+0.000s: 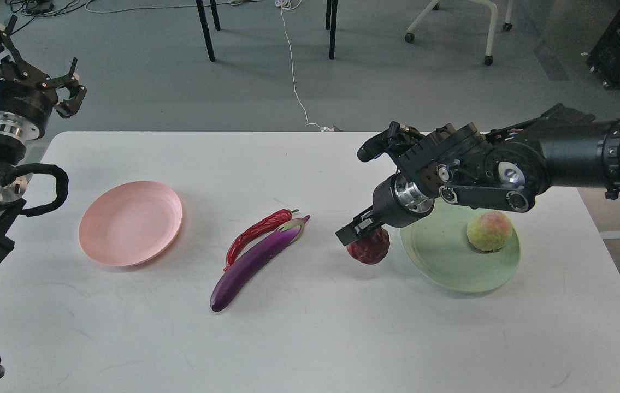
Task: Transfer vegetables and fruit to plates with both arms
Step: 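Place the pomegranate on the green plate beside the peach, then withdraw the right gripper away from the green plate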
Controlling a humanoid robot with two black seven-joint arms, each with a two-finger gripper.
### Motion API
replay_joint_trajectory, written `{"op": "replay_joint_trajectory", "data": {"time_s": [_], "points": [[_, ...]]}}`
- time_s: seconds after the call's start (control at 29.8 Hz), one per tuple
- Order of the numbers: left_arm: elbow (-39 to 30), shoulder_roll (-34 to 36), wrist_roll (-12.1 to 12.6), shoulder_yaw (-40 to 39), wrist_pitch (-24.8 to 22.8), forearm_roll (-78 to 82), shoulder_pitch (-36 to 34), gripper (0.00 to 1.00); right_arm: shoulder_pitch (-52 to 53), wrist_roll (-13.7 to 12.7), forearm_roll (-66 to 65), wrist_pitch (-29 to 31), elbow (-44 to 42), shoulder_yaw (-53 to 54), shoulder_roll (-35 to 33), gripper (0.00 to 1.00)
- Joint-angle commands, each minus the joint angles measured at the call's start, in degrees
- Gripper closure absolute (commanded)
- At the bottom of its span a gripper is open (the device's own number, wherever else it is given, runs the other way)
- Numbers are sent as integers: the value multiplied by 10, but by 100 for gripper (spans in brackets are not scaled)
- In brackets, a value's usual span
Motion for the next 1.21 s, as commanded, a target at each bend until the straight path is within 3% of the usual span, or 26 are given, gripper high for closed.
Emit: {"op": "replay_joint_trajectory", "data": {"time_s": [0.0,0.23,0.47,0.67,0.77,1.04,1.17], "points": [[-3,-1,0,0,1,0,0,2,4,-1,-22,1,4,-9,-55,56],[-3,-1,0,1,0,0,1,2,-41,0,-88,-1,4,-31,-140,54],[-3,-7,0,4,4,0,1,2,-83,0,-89,-37,-1,-16,-140,36],[-3,-4,1,6,5,1,1,2,-98,-2,-84,-38,-1,5,-148,6],[-3,0,4,6,3,2,1,2,-98,-3,-81,-38,1,30,-184,4],[-13,25,9,12,-17,4,12,2,-160,0,-52,-38,-57,264,-266,3],[-66,75,11,56,-31,8,30,2,-225,0,-7,-38,-92,410,-273,3]]}}
